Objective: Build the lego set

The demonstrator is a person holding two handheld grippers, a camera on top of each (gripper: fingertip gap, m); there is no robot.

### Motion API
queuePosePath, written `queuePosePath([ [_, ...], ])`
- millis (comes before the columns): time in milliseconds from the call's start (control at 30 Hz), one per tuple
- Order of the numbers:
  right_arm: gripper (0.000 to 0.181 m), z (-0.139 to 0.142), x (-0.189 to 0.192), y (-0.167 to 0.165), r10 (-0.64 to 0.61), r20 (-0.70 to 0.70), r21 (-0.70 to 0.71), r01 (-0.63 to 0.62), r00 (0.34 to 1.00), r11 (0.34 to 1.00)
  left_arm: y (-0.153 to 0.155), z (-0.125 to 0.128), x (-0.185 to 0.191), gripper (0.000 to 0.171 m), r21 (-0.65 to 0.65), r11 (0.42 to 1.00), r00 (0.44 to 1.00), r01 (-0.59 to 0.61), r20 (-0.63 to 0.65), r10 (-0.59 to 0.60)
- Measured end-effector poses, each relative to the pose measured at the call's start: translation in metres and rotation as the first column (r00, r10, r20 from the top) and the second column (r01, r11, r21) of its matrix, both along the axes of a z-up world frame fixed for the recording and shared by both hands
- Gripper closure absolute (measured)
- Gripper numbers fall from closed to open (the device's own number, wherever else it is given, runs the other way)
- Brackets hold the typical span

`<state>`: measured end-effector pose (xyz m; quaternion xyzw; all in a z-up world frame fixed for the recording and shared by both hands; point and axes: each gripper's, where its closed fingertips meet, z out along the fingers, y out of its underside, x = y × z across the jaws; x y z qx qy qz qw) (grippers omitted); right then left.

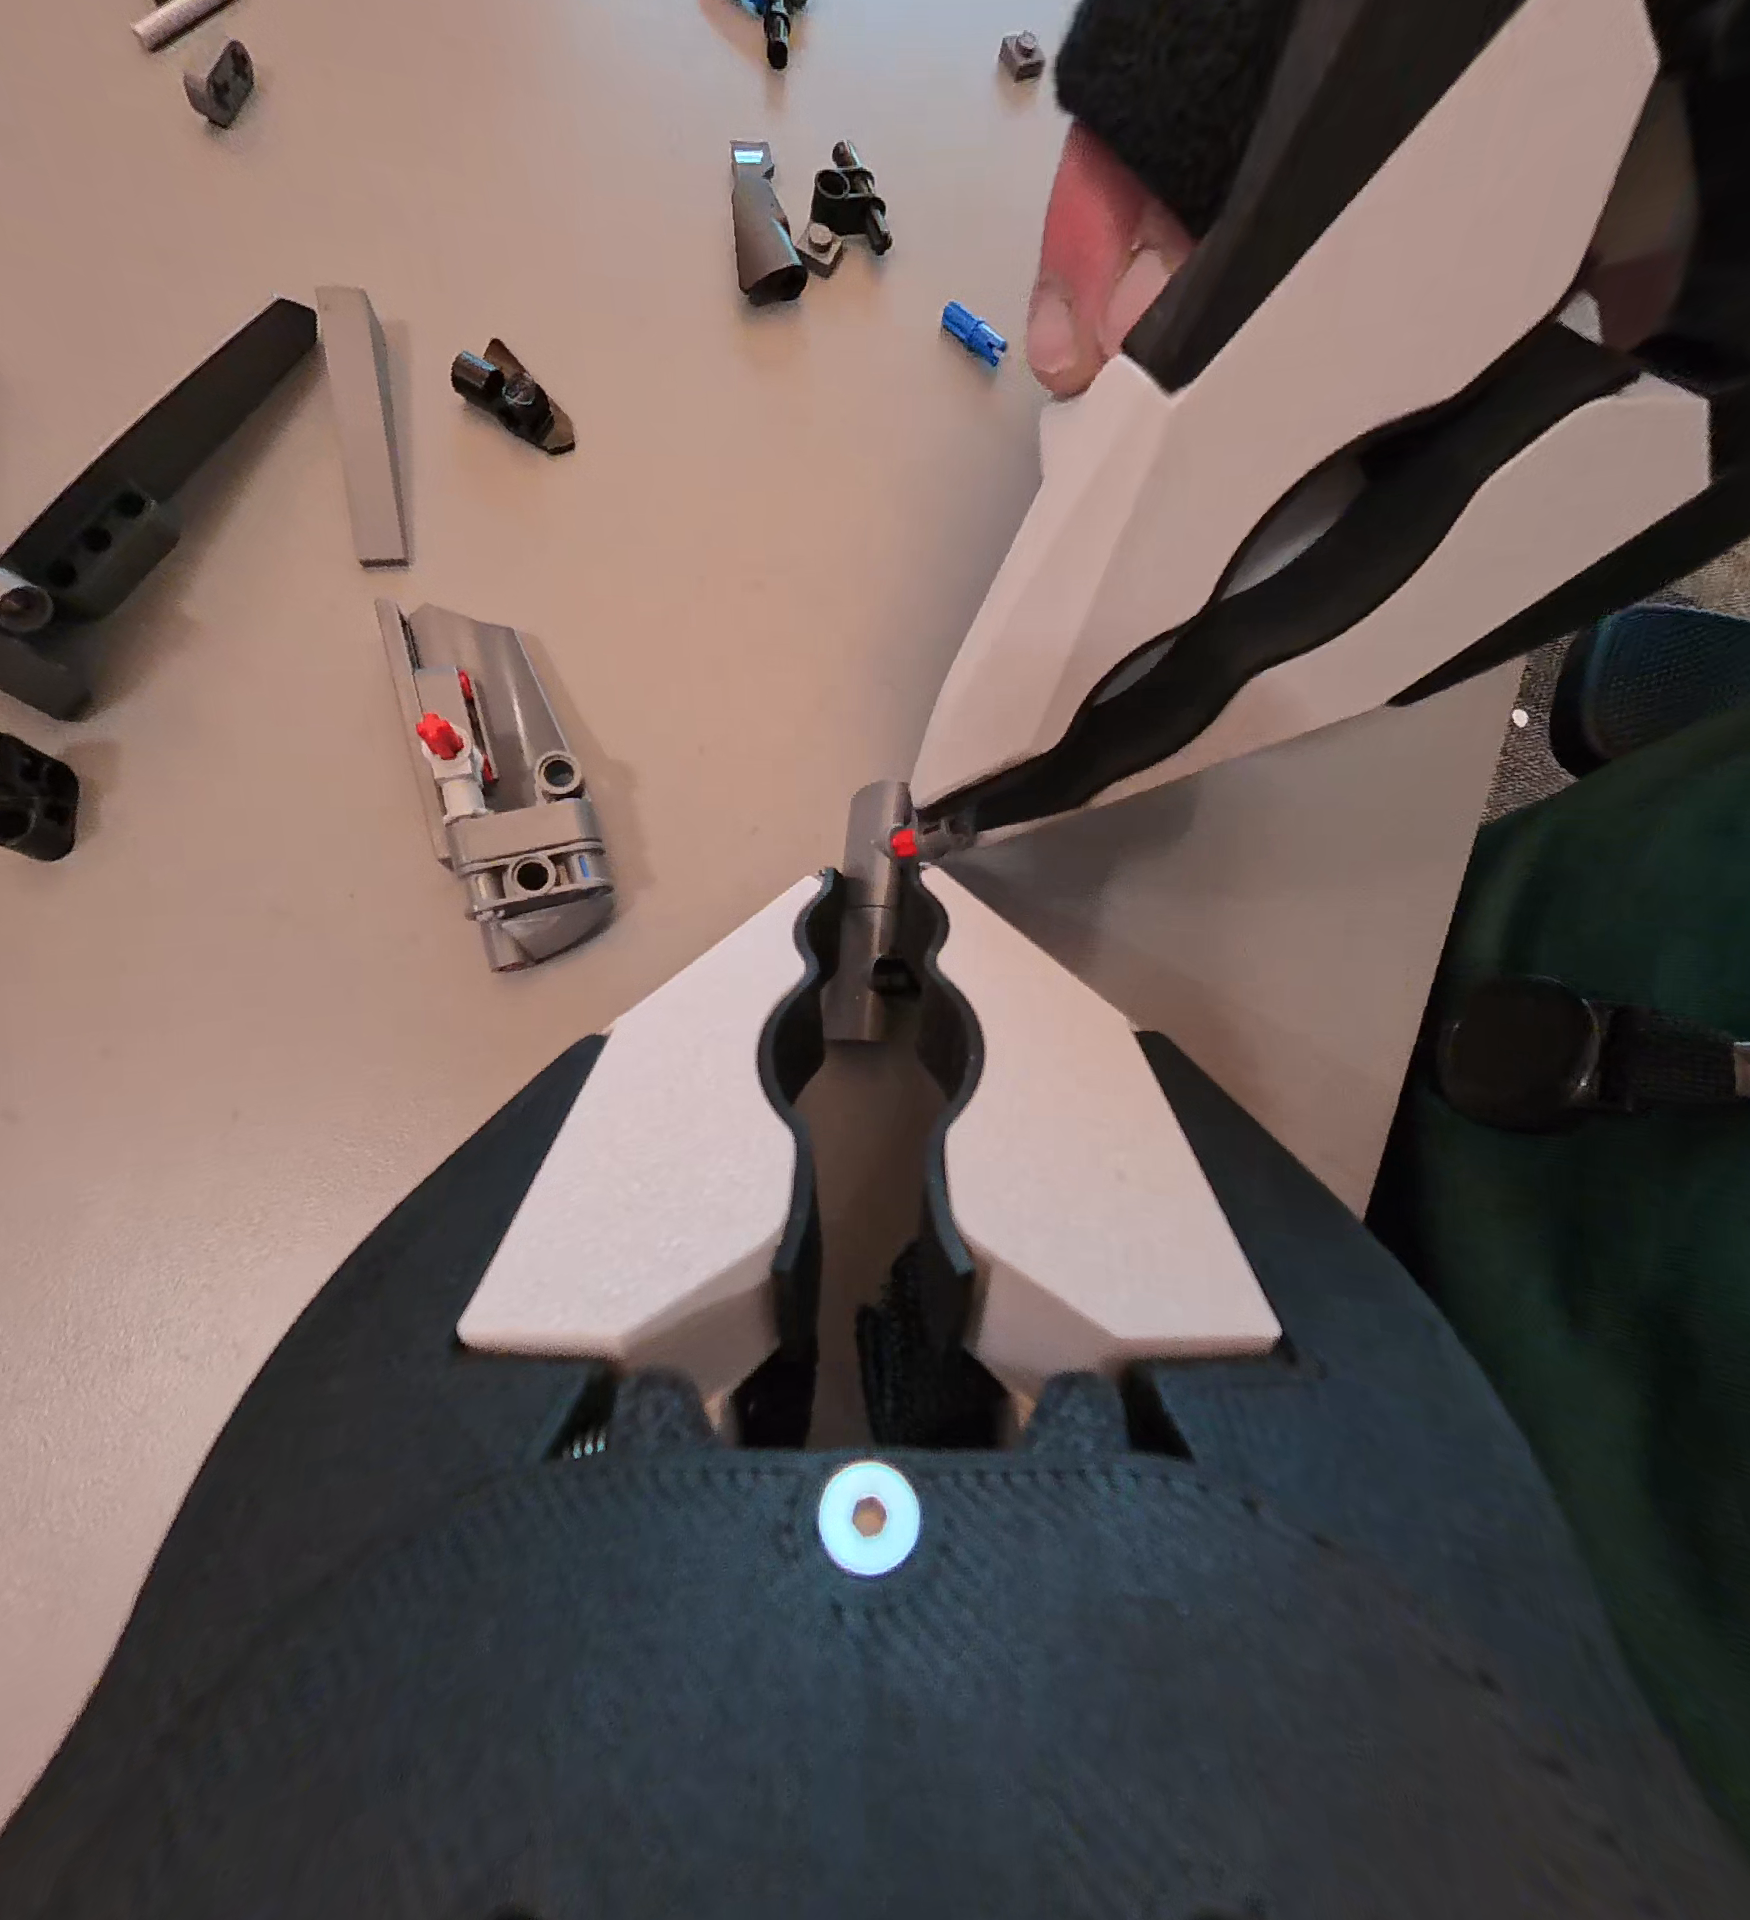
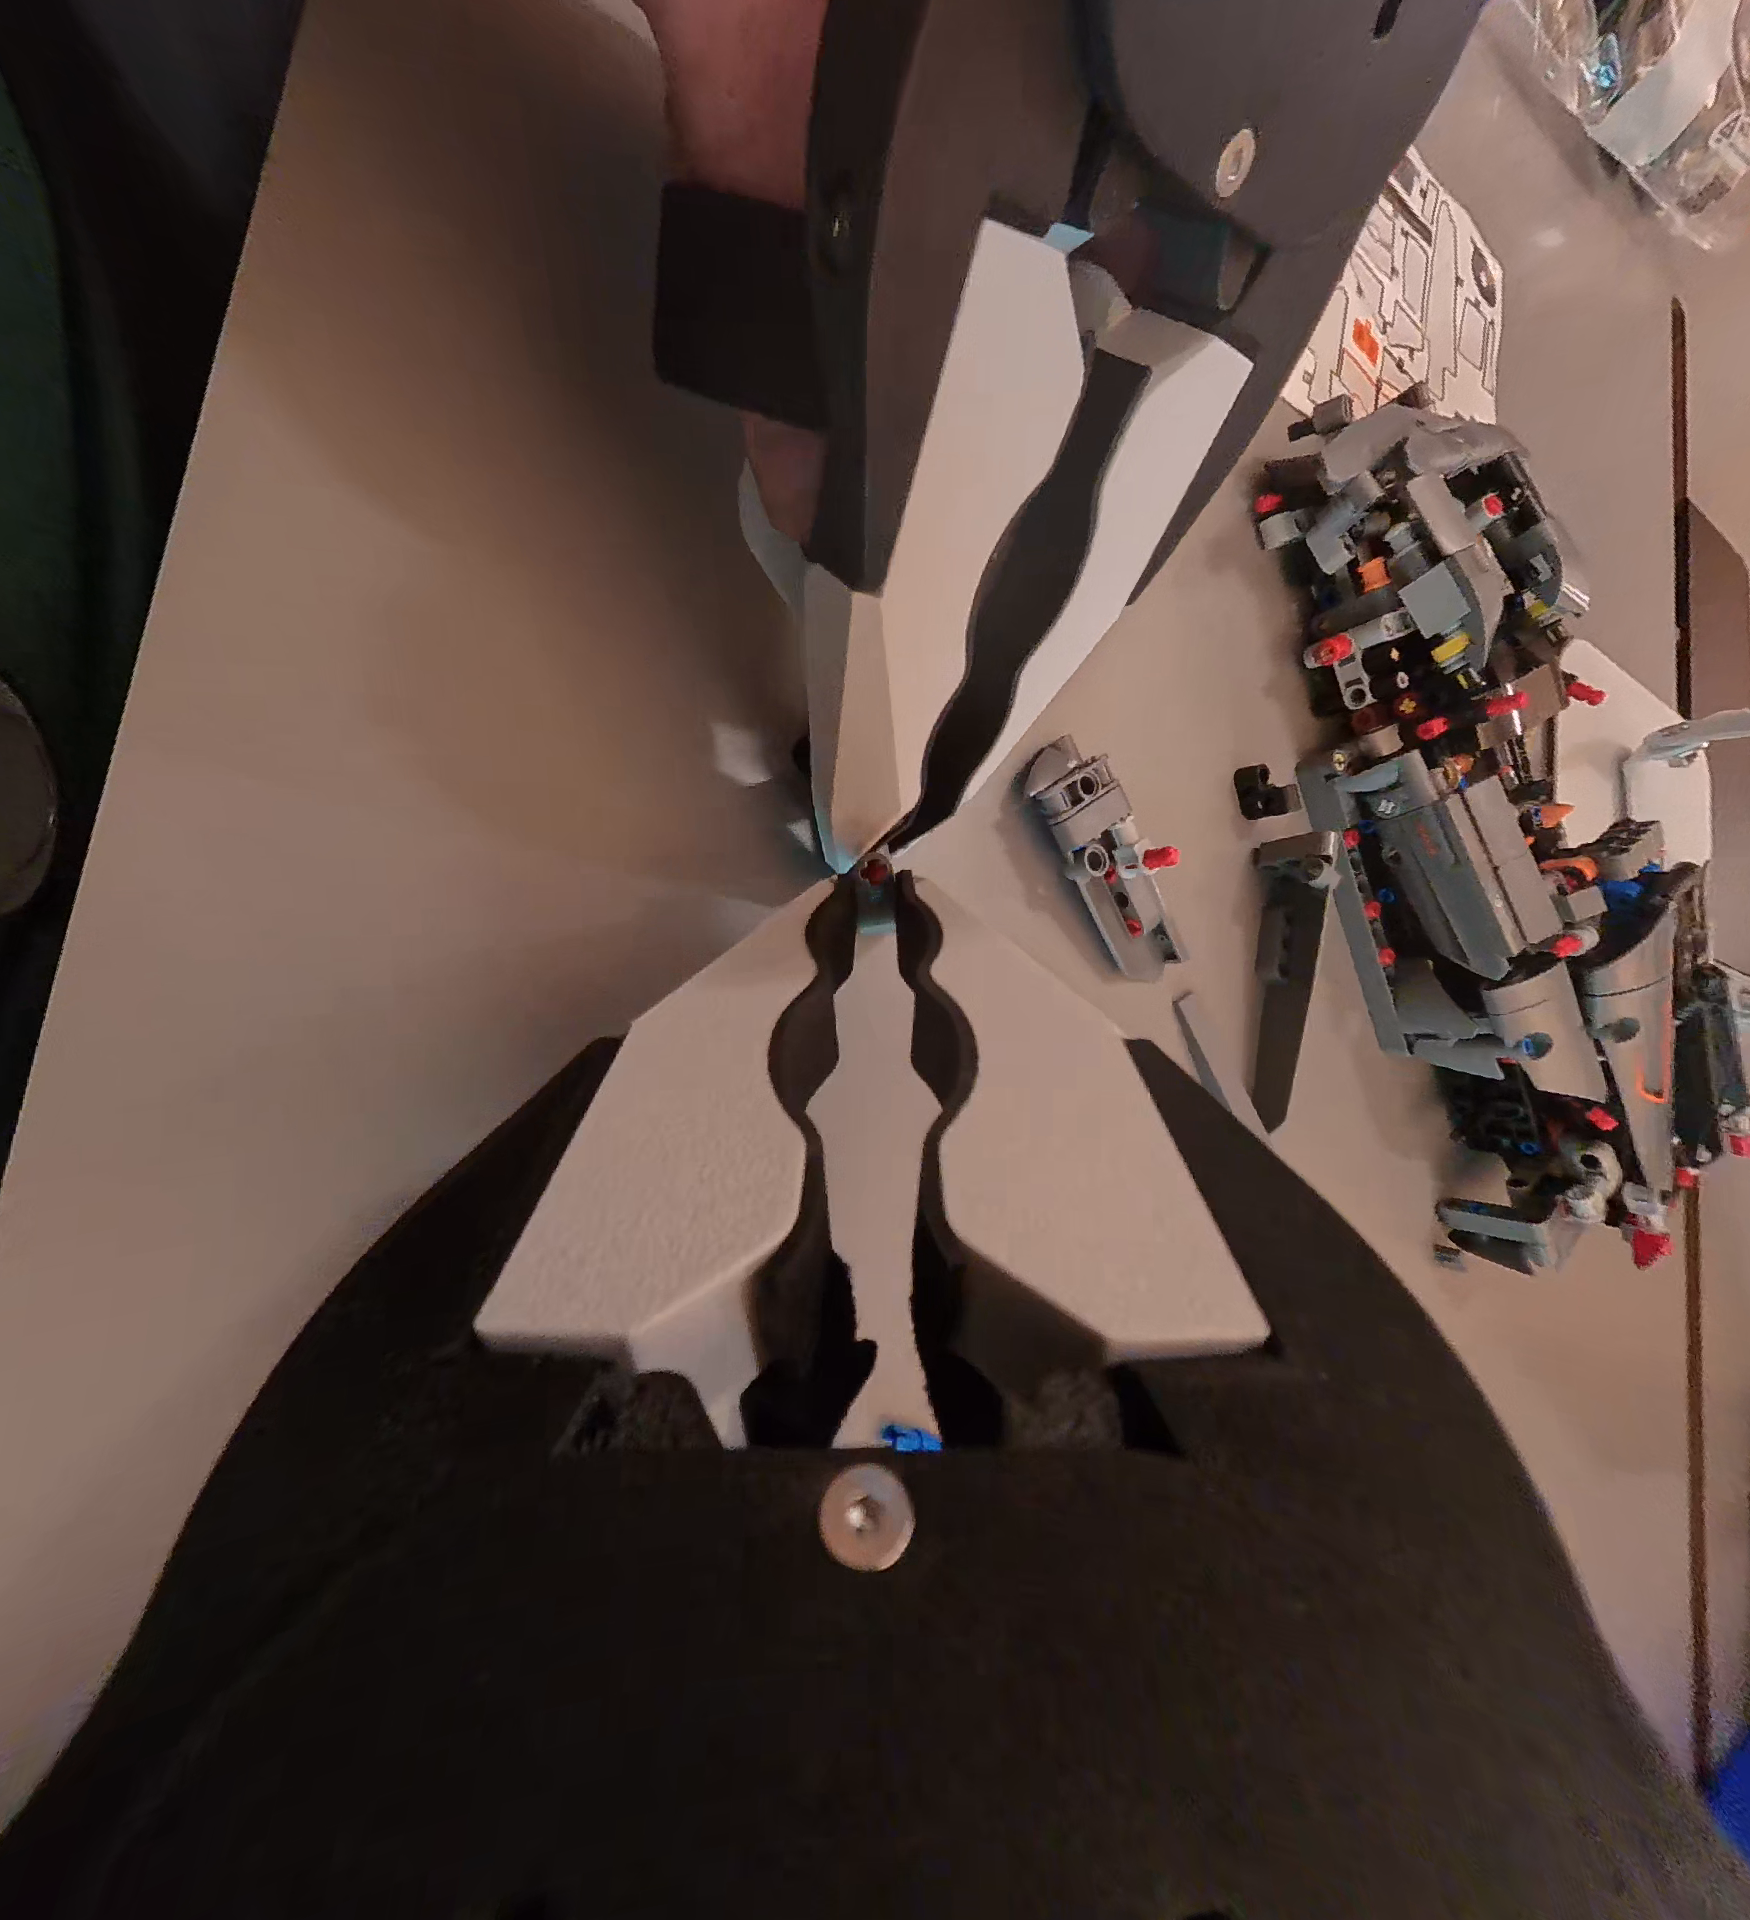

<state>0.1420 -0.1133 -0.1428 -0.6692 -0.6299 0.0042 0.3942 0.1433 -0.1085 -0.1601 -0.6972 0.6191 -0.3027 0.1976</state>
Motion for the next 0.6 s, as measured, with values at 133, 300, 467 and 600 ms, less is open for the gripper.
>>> queuePosePath([
  [133, 0.177, -0.0025, -0.0002, 0.0007, -0.033, 0.082, 0.050, 0.029, 0.996, 0.998, -0.0001, -0.0001, -0.0001, 0.163, 0.009, 1.000, 1.000, -0.003, -0.005, 0.003],
  [300, 0.177, -0.0030, 0.0005, 0.0013, -0.053, 0.075, 0.052, 0.049, 0.996, 0.997, 0.0001, -0.0003, 0.0001, 0.162, 0.011, 1.000, 1.000, -0.002, -0.001, 0.002],
  [467, 0.177, -0.0036, 0.0009, 0.0014, -0.045, 0.050, 0.014, 0.045, 0.998, 0.999, 0.0002, -0.0003, 0.0003, 0.163, 0.038, 0.999, 1.000, 0.008, 0.001, -0.008],
  [600, 0.177, -0.0049, 0.0012, 0.0011, -0.059, 0.095, -0.021, 0.061, 0.994, 0.998, 0.0004, -0.0006, 0.0006, 0.163, 0.079, 0.997, 1.000, 0.015, -0.008, -0.014],
])
